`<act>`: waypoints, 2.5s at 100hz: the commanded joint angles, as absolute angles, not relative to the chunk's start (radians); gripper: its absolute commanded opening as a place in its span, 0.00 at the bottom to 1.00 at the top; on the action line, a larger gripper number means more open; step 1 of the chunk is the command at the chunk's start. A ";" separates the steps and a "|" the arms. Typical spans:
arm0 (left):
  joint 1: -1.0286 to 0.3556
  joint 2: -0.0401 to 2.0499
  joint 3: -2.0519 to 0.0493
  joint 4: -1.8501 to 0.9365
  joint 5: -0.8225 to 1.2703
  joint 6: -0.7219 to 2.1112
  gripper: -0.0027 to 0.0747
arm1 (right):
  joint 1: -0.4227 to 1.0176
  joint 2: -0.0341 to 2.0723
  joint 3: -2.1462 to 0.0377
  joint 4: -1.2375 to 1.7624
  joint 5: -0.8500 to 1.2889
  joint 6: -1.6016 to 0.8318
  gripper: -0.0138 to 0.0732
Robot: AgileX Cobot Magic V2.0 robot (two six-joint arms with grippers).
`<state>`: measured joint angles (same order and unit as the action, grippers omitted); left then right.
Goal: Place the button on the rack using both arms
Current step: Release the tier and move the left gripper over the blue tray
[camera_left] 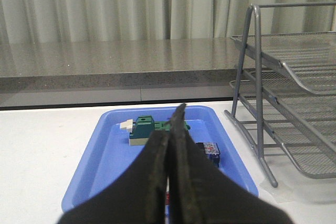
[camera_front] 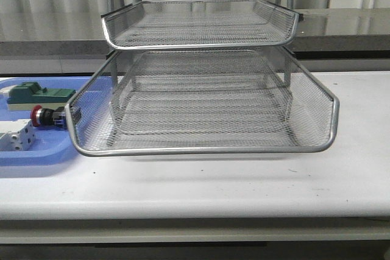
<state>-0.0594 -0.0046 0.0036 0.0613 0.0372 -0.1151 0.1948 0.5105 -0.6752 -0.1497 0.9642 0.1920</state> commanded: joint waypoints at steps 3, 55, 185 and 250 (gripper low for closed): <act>-0.066 -0.037 0.037 0.054 -0.046 -0.118 0.01 | 0.195 0.512 -0.712 -0.171 0.913 0.193 0.08; -0.066 -0.037 0.037 0.054 -0.046 -0.118 0.01 | 0.195 0.512 -0.712 -0.171 0.914 0.193 0.08; -0.064 1.103 -0.986 -0.060 0.687 0.030 0.01 | 0.195 0.512 -0.712 -0.171 0.915 0.193 0.08; -0.064 1.308 -1.182 -0.044 0.884 0.172 0.95 | 0.195 0.512 -0.712 -0.171 0.915 0.193 0.08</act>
<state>-0.0594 1.3310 -1.1489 -0.0413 0.9189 0.1675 0.1948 0.5105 -0.6752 -0.1497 0.9722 0.1920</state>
